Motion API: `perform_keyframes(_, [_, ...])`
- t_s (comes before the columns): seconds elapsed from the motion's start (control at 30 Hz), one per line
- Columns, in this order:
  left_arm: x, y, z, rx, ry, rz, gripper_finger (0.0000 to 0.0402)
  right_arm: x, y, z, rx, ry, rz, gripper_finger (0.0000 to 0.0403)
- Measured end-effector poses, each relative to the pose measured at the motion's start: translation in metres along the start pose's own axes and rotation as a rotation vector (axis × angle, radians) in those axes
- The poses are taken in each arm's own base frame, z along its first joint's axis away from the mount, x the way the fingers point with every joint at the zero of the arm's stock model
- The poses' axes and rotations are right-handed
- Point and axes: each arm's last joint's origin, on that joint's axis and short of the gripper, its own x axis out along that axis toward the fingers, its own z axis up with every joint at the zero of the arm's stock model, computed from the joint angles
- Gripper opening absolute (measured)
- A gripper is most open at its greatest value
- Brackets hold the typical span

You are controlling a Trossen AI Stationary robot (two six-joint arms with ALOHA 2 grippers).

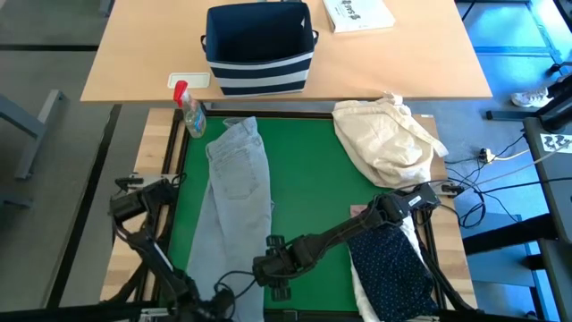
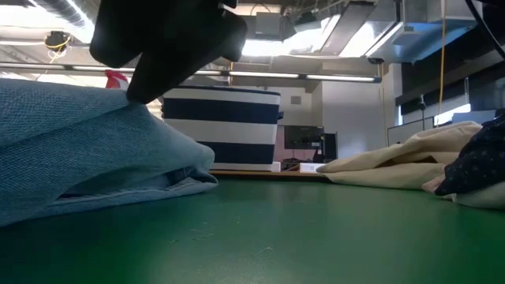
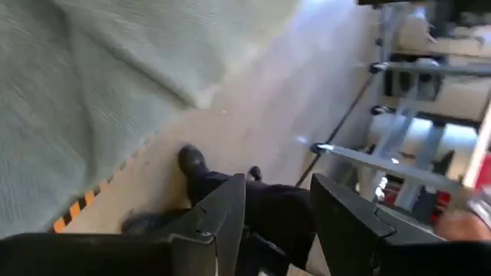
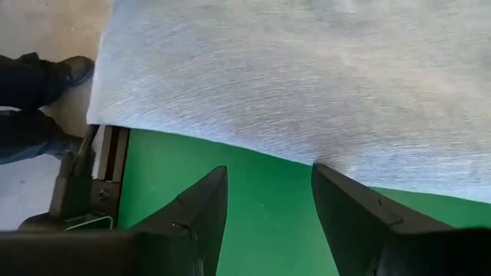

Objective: Fold laundry
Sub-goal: Fold the blue jeans

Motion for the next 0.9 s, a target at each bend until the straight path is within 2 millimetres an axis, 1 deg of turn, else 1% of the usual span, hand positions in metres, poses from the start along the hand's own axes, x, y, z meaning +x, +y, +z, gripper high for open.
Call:
perform_keyframes(0.07, [0.008,0.005,0.004,-0.029,-0.024,0.015,0.0138,0.000,0.001,0.000,-0.001,0.000,0.005,0.0191])
perform_keyframes(0.2, [0.017,0.011,0.014,-0.075,-0.077,0.047,0.0131,0.000,0.000,0.000,-0.001,-0.002,0.005,0.0191])
perform_keyframes(0.27, [0.021,0.015,0.019,-0.094,-0.066,0.101,0.0127,0.000,0.000,0.000,-0.001,-0.003,0.005,0.0191])
perform_keyframes(0.37, [0.023,0.015,0.024,-0.110,-0.075,0.131,0.0122,0.000,0.001,0.000,-0.001,-0.004,0.006,0.0191])
perform_keyframes(0.57, [0.026,0.014,0.032,-0.118,-0.087,0.147,0.0110,0.000,0.001,0.000,-0.001,-0.005,0.006,0.0191])
perform_keyframes(0.63, [0.026,0.012,0.034,-0.110,-0.047,0.164,0.0105,0.000,0.001,0.000,0.006,-0.002,0.008,0.0191])
perform_keyframes(0.73, [0.019,0.008,0.034,-0.092,0.013,0.211,0.0094,0.001,0.001,-0.002,0.013,0.026,0.037,0.0191])
perform_keyframes(0.8, [0.014,0.007,0.032,-0.094,-0.002,0.243,0.0086,0.001,0.001,-0.002,0.013,0.034,0.041,0.0191])
perform_keyframes(0.9, [0.014,0.009,0.032,-0.109,-0.009,0.266,0.0076,0.001,0.001,-0.002,0.015,0.034,0.041,0.0191])
